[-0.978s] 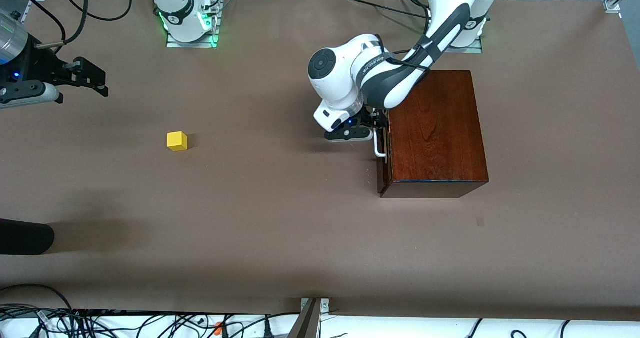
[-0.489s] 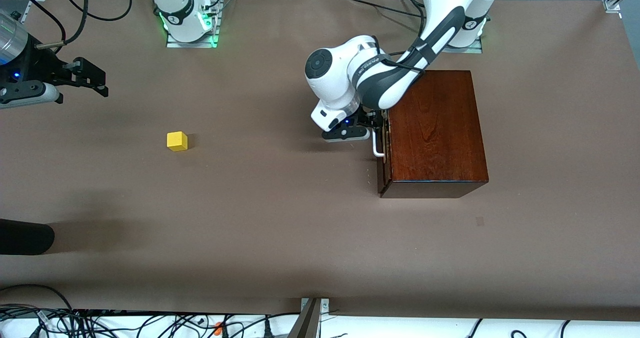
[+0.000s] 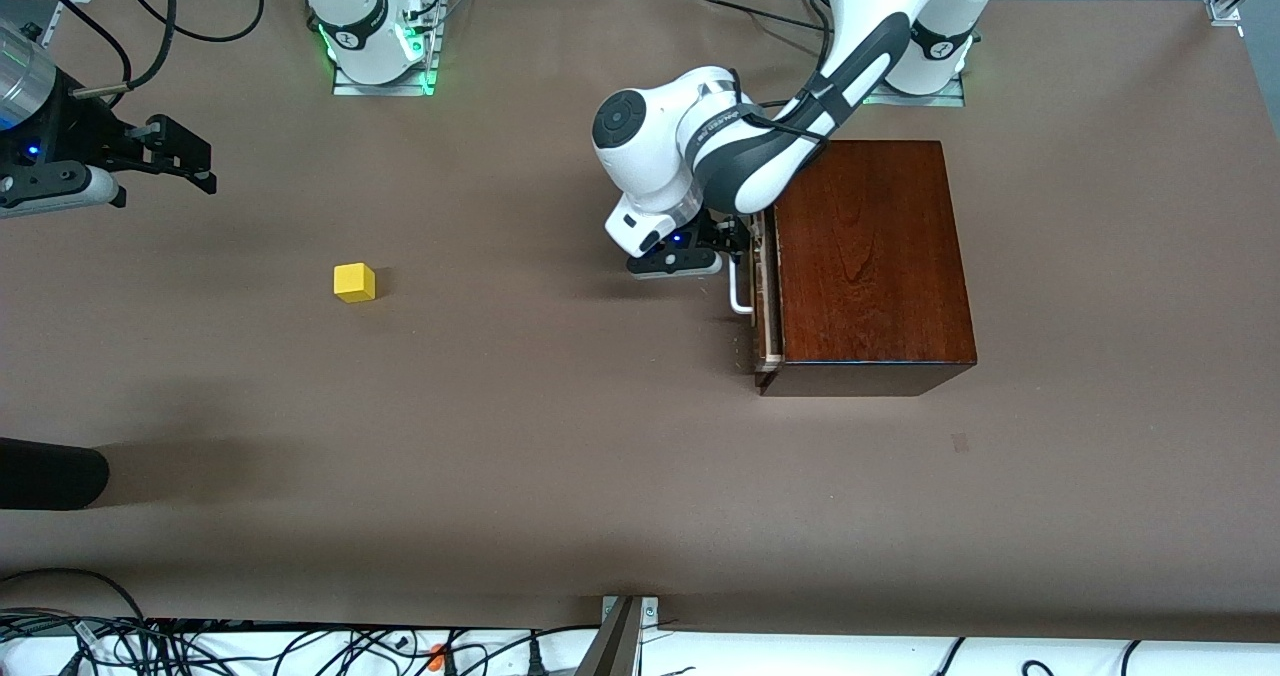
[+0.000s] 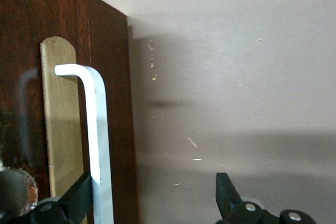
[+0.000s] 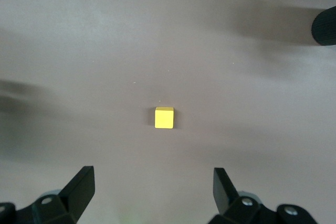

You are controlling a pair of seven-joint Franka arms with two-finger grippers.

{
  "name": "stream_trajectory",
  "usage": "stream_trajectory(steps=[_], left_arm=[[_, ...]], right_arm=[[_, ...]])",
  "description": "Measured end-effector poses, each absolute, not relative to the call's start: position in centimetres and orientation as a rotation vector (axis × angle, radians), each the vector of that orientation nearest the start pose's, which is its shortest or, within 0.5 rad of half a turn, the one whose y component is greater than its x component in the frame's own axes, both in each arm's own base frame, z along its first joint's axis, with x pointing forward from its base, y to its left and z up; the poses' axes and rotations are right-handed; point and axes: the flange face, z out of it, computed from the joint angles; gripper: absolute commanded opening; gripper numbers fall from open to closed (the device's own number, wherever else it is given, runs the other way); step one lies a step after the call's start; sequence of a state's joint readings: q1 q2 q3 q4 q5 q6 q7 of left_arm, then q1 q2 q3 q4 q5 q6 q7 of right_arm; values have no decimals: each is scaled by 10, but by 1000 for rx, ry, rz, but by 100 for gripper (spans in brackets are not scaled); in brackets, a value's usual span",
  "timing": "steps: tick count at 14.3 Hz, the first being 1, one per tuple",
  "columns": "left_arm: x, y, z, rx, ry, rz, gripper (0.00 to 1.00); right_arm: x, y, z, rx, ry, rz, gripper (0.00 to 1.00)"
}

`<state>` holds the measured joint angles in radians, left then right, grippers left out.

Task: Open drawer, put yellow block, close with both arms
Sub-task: 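Pull the drawer open with the left gripper while the right gripper reaches the cube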

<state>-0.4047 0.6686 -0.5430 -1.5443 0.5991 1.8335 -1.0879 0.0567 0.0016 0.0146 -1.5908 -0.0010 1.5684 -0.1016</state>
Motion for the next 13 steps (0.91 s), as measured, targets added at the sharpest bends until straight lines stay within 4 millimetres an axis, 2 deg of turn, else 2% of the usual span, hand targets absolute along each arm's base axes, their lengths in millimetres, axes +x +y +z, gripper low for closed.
stream_trajectory(steps=[2,4,5,9,13], left_arm=[[468,-493,283,-2815,59,-74,100],[466,-504,283,-2827,61,-82,100],[467,-505,282,-2821,55,-83,100],[463,-524,285,-2850,43,-101,100],[456,-546,289,-2876,34,-119,100]], right_arm=[[557,37,607,-3135,-265,53,100],[565,34,591,-3137,-258,96,100],[571,32,577,-3140,-254,135,100],[600,25,497,-3148,-253,338,100],[613,28,451,-3141,-265,379,100]])
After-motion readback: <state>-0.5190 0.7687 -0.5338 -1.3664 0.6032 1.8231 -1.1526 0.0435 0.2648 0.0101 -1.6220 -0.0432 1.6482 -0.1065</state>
